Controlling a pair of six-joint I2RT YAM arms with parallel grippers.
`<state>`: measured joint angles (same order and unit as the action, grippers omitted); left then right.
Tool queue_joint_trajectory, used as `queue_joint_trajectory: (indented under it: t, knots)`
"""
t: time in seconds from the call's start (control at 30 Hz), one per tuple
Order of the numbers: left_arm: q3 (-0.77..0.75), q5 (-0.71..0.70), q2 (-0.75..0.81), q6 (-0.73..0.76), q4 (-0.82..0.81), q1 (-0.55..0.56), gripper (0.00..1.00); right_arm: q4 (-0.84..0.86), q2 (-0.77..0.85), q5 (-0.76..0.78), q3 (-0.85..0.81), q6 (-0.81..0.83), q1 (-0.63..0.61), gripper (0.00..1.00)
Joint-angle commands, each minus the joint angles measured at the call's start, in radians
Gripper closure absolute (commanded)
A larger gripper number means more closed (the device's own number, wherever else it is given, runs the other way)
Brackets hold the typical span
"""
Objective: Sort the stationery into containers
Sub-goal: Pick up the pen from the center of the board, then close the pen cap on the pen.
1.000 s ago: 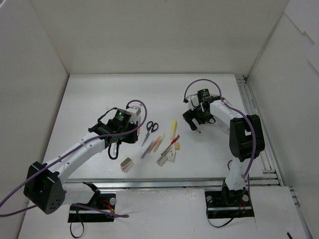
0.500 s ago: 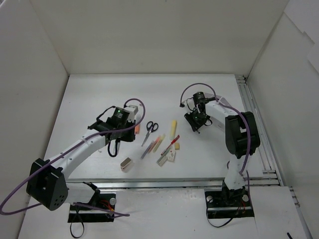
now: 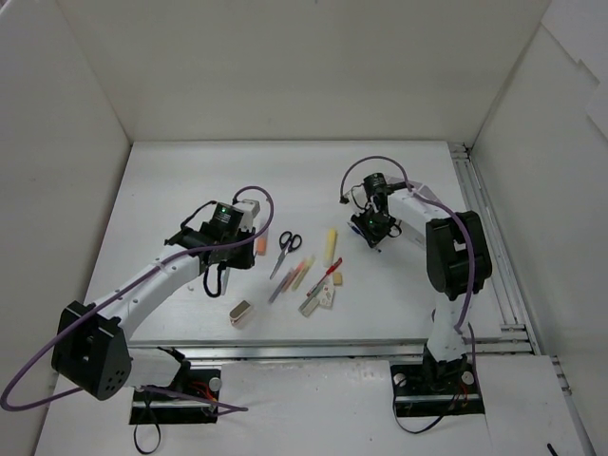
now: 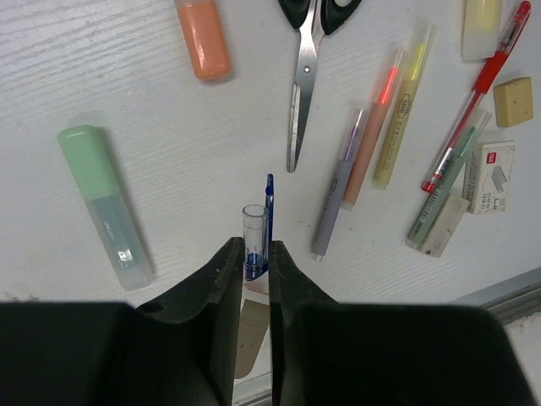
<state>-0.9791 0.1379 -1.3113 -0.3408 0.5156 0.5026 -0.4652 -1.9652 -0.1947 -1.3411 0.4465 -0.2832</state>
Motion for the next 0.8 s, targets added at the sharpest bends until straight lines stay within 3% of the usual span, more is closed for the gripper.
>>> queue_joint_trajectory:
  t: [0.0,0.23,0.4,0.53,0.7,0.77]
  knots:
    - [-0.047,0.038,0.043,0.020,-0.026,-0.006,1.00,-0.006,0.070,0.080,-0.056,0.041,-0.022,1.00]
    - [-0.056,0.176,0.053,0.029,-0.051,-0.006,1.00,0.244,0.356,0.066,-0.006,0.395,-0.097,1.00]
    - [-0.064,0.337,0.053,0.052,-0.059,0.022,1.00,0.299,0.434,0.009,0.002,0.668,-0.197,1.00]
    - [-0.078,0.338,0.082,0.075,-0.032,0.082,1.00,0.390,0.537,-0.025,0.098,0.843,-0.247,1.00]
    - [-0.063,0.393,0.147,0.102,-0.032,0.116,1.00,0.405,0.649,-0.190,0.183,1.003,-0.258,1.00]
    - [-0.059,0.422,0.171,0.106,-0.026,0.116,1.00,0.413,0.687,-0.207,0.267,1.153,-0.281,1.00]
